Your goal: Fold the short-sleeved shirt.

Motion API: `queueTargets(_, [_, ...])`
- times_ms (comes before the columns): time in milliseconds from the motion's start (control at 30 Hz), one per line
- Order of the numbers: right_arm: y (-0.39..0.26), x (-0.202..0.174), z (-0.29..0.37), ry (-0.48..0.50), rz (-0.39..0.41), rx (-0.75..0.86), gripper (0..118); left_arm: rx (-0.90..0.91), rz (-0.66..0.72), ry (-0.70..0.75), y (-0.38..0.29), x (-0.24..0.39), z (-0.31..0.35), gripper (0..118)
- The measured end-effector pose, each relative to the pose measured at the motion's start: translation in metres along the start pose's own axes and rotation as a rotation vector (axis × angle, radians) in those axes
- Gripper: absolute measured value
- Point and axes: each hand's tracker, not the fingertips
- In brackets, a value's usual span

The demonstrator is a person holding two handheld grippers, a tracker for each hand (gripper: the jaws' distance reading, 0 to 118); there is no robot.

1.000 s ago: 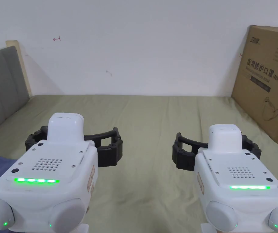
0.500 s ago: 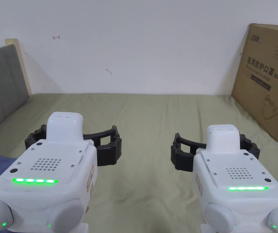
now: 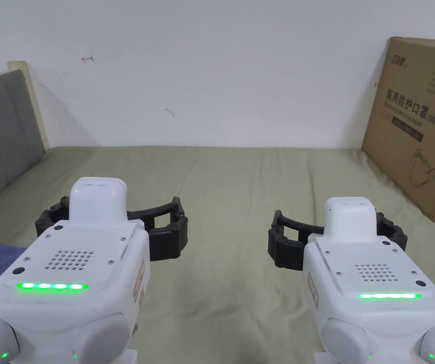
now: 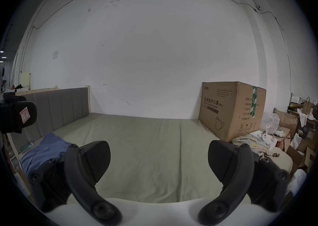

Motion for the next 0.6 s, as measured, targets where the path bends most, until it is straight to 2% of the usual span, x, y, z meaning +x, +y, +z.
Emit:
queueTargets(500, [0.0004,0.0012,0.0011,0.002,0.005,0.003,115,-0.005,-0.001,-0.007,0.0006,-0.0001,-0.0014,116])
queueTargets(567, [0.0000,0.0009,0.0016,0.003,0.012,0.010,112,-0.006,0.000,-0.013,0.0008,-0.0002,-0.0012,115])
queueTargets(600, [-0.0004,0.0010,0.0024,0.009,0.012,0.012,106,-0.004,0.000,-0.015,0.0010,0.0002,-0.0003,112])
